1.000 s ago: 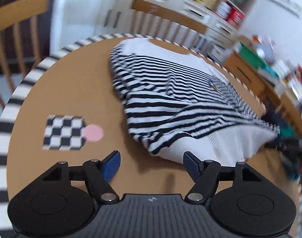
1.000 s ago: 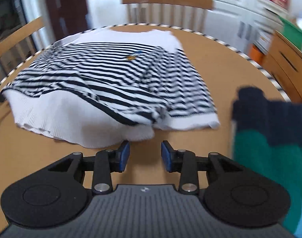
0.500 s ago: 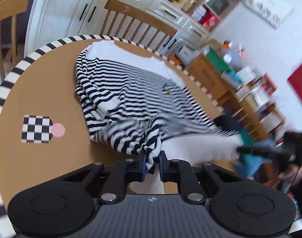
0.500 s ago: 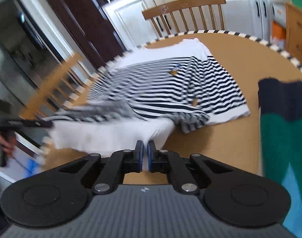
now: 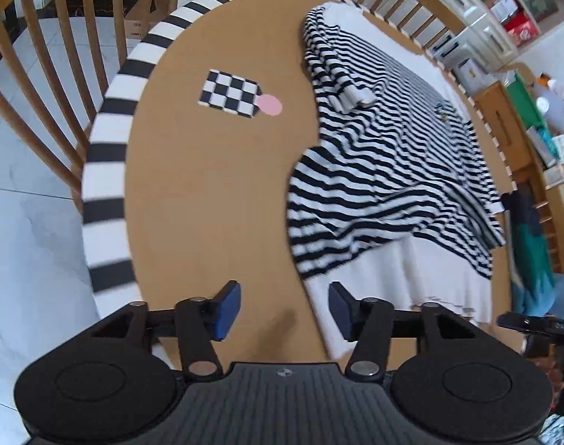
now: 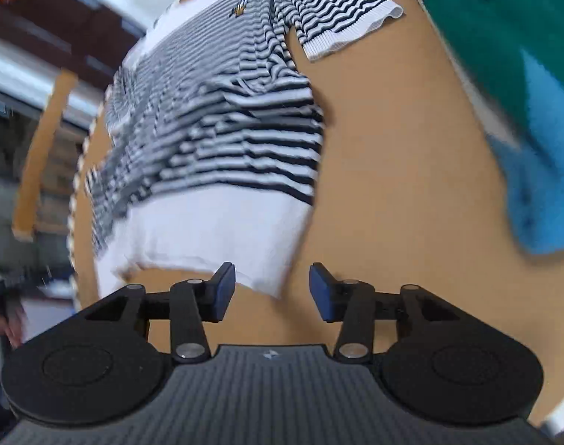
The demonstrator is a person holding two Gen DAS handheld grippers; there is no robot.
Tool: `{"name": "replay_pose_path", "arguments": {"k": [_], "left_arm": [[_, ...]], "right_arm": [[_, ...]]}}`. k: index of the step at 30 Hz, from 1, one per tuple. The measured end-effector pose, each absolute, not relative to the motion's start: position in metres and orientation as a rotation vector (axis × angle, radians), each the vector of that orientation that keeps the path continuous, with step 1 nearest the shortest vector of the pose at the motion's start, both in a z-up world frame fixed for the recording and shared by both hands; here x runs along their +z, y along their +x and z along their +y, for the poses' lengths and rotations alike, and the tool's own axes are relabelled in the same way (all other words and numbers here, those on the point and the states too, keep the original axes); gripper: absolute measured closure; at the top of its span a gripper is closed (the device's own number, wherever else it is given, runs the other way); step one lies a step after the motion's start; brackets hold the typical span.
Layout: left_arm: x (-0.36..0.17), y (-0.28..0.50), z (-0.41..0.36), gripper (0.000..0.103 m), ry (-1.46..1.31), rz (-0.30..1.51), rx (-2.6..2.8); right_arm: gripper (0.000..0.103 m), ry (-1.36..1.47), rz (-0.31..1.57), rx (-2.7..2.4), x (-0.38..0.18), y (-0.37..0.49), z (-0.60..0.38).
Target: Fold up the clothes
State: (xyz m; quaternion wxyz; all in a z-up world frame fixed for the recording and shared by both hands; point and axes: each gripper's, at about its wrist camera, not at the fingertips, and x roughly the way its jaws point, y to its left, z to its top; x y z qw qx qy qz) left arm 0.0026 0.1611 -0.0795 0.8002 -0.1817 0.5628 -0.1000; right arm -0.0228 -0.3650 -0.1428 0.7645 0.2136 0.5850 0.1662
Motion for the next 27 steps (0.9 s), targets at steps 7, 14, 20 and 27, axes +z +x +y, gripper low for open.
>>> {"name": "replay_pose_path", "arguments": {"k": [7,14,20,27], "left_arm": [[-0.087,-0.016,0.120,0.044,-0.282,1.128,-0.196],[-0.104,-0.030,0.108,0.100,-0.311,1.112,-0.160],[-0.103,-0.034,0.108,0.099,-0.293,1.166,-0.183],[-0.097,-0.049,0.143,0.101,-0.253,1.223,-0.115]], "right_arm": [[0.069,0.267,1.274,0.269,-0.154,-0.034,-0.322],[0.097,0.236,1.189,0.331,-0.159,-0.048,-0.313],[0.097,0.200,1.152,0.337,-0.137,-0.062,-0.330],[0.097,0.137,1.184,0.353,-0.120,-0.085,-0.354]]}}
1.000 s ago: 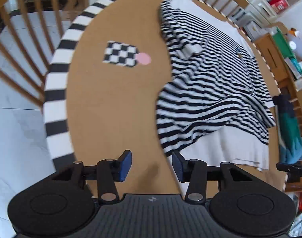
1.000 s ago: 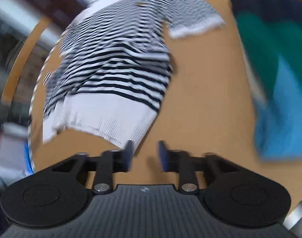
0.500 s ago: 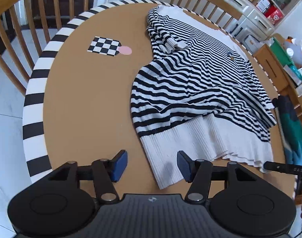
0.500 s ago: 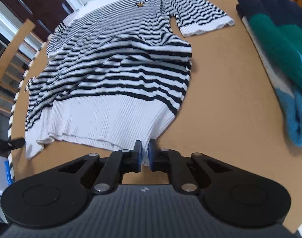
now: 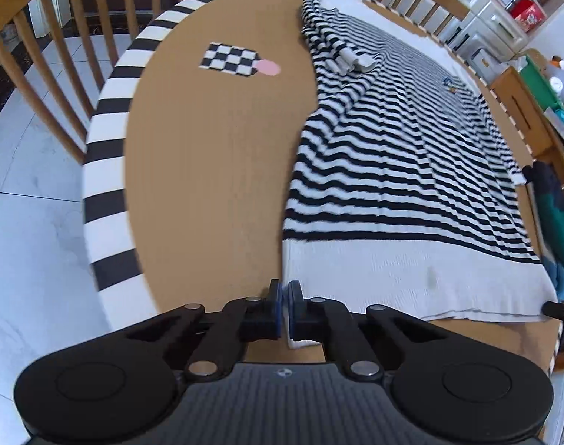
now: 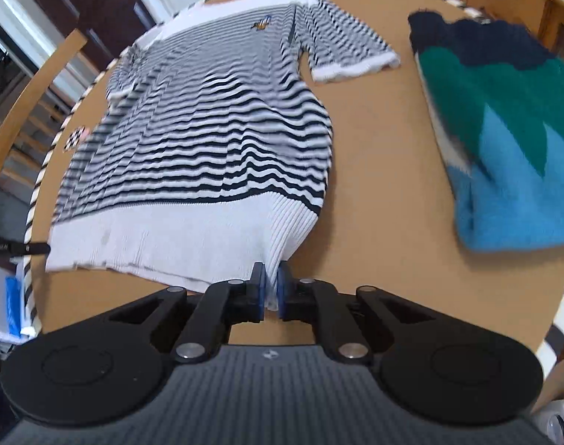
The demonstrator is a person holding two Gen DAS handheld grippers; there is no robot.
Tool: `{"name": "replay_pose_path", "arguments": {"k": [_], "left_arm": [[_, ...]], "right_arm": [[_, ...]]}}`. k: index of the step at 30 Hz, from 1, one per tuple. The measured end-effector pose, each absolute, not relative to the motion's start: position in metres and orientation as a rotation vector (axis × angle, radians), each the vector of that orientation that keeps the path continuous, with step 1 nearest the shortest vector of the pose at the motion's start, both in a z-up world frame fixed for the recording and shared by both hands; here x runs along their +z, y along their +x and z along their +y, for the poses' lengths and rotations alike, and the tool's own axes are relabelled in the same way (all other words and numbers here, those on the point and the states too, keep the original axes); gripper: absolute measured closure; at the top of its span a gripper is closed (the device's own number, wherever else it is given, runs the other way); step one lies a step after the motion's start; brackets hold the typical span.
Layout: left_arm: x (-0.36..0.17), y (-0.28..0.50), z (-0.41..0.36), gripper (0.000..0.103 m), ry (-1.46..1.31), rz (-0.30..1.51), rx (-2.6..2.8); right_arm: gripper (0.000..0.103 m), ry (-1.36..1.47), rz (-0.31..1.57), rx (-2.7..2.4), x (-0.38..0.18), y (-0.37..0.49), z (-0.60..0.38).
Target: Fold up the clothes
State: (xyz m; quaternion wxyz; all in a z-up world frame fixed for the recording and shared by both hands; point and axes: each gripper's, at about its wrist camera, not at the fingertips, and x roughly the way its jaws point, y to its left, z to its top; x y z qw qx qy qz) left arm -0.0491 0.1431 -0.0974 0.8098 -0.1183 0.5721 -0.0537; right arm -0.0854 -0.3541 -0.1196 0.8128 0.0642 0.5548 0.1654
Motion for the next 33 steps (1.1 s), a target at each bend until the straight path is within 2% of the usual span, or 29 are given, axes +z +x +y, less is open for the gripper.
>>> {"name": "replay_pose_path", "arguments": {"k": [7,10,11,12,14,16,18,19,20,21,22,33], "left_arm": [[-0.088,-0.064,0.147,0.099,-0.334,1.196,-0.175],[-0.087,-0.058,0.133,0.082,-0.340,1.176,-0.174],[-0.088,-0.055,0.127,0.074,-0.333,1.178,-0.164],[-0.088,-0.054,0.123,0.071,-0.330,1.181,-0.153],[-0.092,-0.052,0.113,0.055,-0.330,1.175,-0.128],[-0.094,-0.052,0.105,0.050,-0.315,1.164,-0.109],[-0.095,-0.053,0.094,0.053,-0.250,1.148,-0.103],[-0.095,-0.053,0.087,0.066,-0.196,1.141,-0.105],[-0.097,-0.054,0.080,0.097,-0.143,1.139,-0.114],[-0.098,-0.055,0.075,0.096,-0.106,1.133,-0.126],[-0.098,-0.056,0.072,0.096,-0.075,1.129,-0.130],[-0.095,-0.073,0.089,0.097,-0.059,1.193,-0.095]], "right_arm": [[0.094,0.164,1.234,0.322,-0.139,-0.095,-0.359],[0.077,0.142,1.263,0.284,-0.142,-0.094,-0.357],[0.066,0.146,1.256,0.283,-0.140,-0.094,-0.358],[0.061,0.155,1.239,0.279,-0.138,-0.095,-0.360],[0.062,0.174,1.206,0.269,-0.134,-0.096,-0.365],[0.063,0.227,1.190,0.248,-0.136,-0.094,-0.370],[0.069,0.265,1.196,0.258,-0.141,-0.090,-0.369],[0.071,0.273,1.198,0.274,-0.145,-0.088,-0.366],[0.082,0.244,1.197,0.284,-0.148,-0.089,-0.360],[0.097,0.193,1.184,0.289,-0.149,-0.090,-0.355],[0.099,0.142,1.171,0.293,-0.150,-0.092,-0.349],[0.100,-0.011,1.212,0.335,-0.143,-0.105,-0.360]]}}
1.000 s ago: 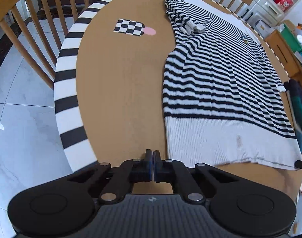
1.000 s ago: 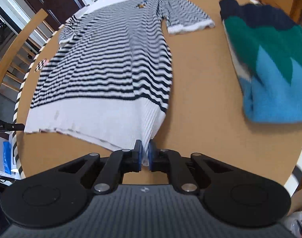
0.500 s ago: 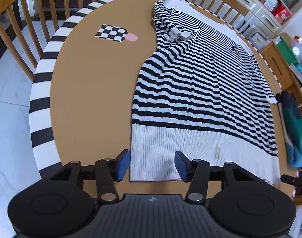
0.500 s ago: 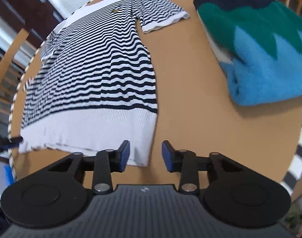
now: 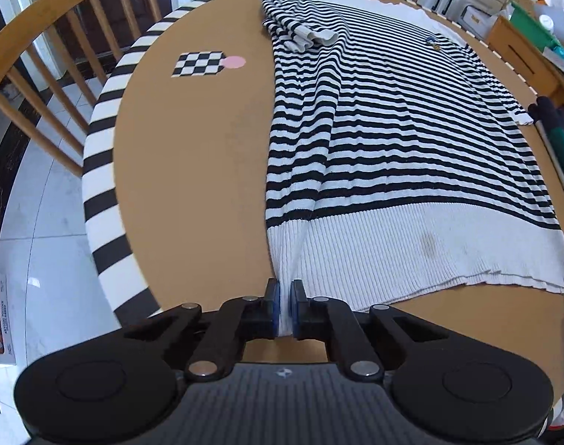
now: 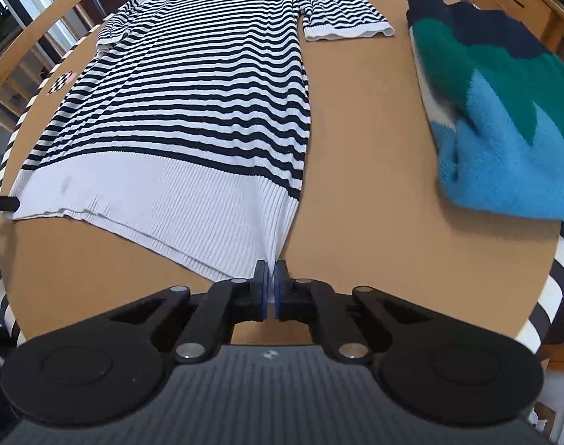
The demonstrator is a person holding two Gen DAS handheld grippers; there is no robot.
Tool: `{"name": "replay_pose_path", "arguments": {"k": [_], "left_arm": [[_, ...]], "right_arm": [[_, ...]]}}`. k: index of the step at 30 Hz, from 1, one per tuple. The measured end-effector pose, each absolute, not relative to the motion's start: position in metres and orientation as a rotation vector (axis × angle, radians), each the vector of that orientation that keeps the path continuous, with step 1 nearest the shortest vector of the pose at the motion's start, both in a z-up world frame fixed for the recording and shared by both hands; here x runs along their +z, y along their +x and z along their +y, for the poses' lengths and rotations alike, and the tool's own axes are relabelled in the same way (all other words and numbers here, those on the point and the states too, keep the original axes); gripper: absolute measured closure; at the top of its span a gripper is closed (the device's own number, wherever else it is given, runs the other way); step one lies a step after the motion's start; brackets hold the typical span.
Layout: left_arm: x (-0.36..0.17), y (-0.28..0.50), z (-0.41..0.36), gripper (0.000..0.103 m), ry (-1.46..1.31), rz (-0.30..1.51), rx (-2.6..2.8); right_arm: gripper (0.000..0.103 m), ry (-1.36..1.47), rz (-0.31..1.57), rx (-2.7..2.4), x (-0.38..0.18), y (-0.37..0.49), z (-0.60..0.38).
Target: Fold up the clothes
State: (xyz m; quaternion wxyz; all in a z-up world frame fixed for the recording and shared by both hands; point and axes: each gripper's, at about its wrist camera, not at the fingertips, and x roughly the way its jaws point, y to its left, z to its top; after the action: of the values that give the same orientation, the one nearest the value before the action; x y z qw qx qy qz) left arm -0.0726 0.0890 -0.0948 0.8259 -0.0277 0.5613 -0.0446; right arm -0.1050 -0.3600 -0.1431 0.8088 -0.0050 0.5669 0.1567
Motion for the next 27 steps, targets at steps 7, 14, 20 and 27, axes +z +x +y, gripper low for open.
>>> {"name": "replay_pose_path", "arguments": {"k": [7,14,20,27], "left_arm": [[-0.094,-0.081,0.092,0.096,-0.082,1.218,-0.092],[-0.092,-0.077,0.094,0.072,-0.121,1.246,-0.068],[-0.037,-0.074,0.111,0.044,-0.161,1.077,-0.064],[-0.028,0.024,0.076,0.032,0.042,0.733,-0.073]], "right_arm": [[0.100,0.005,1.256,0.363,-0.146,-0.109,-0.362],[0.086,0.035,1.304,0.379,-0.145,-0.096,-0.364],[0.073,0.083,1.177,0.366,-0.097,-0.082,-0.397],[0.067,0.070,0.970,0.323,-0.073,-0.006,-0.380]]}}
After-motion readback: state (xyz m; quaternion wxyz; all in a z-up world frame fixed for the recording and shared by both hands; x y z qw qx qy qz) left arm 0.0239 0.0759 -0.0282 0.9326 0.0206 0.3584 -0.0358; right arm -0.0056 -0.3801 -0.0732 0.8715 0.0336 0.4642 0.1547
